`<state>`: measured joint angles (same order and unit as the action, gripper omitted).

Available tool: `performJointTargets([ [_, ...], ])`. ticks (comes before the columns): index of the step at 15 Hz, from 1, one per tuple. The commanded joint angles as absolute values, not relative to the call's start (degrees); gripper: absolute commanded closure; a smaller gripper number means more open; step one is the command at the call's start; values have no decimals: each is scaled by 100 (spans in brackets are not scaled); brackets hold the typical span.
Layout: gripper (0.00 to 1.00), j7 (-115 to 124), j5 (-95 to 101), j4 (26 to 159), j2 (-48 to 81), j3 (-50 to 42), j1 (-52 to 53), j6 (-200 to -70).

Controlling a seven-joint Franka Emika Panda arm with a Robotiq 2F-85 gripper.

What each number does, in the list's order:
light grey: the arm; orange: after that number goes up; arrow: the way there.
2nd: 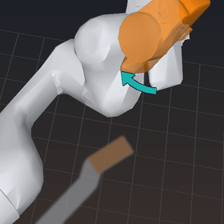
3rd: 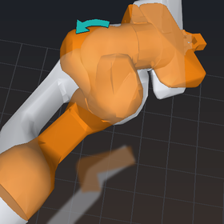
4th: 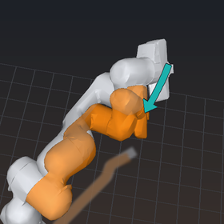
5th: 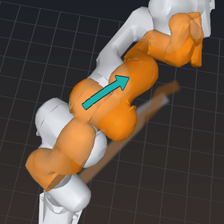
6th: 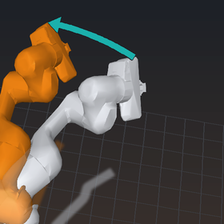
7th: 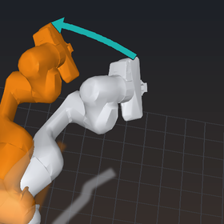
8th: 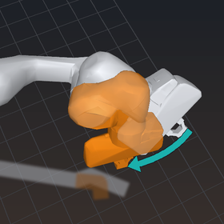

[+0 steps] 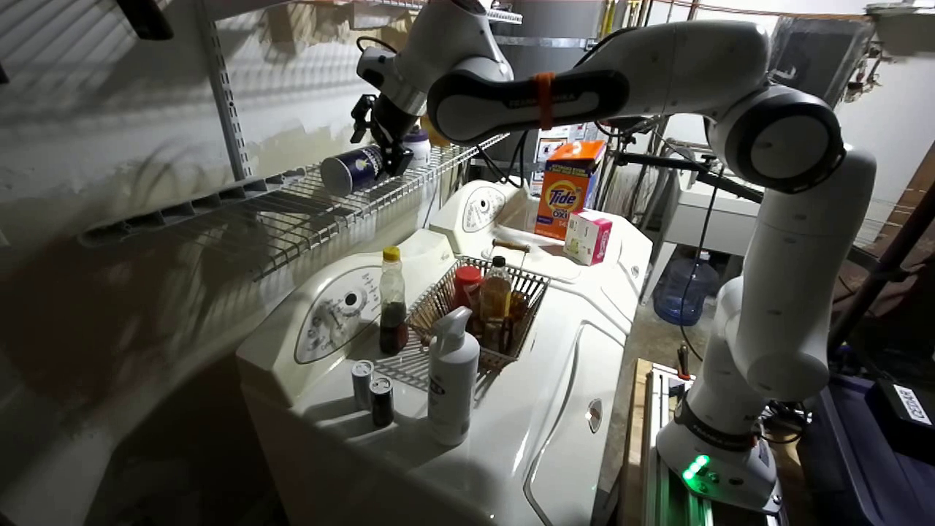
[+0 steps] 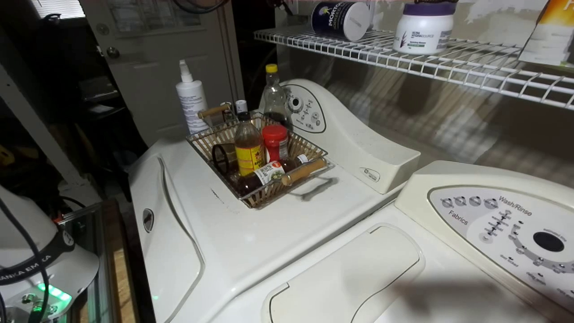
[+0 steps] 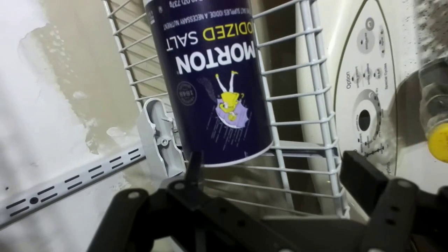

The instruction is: Place the salt cellar vertically upright

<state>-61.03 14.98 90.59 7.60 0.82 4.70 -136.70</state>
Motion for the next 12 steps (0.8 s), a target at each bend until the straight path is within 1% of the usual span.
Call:
performJointTargets([
  [1,0,-6188,1577,8401,1275,163,352,-13578],
  [12,0,-6339,2084,7275,2215,90,389,-13193],
])
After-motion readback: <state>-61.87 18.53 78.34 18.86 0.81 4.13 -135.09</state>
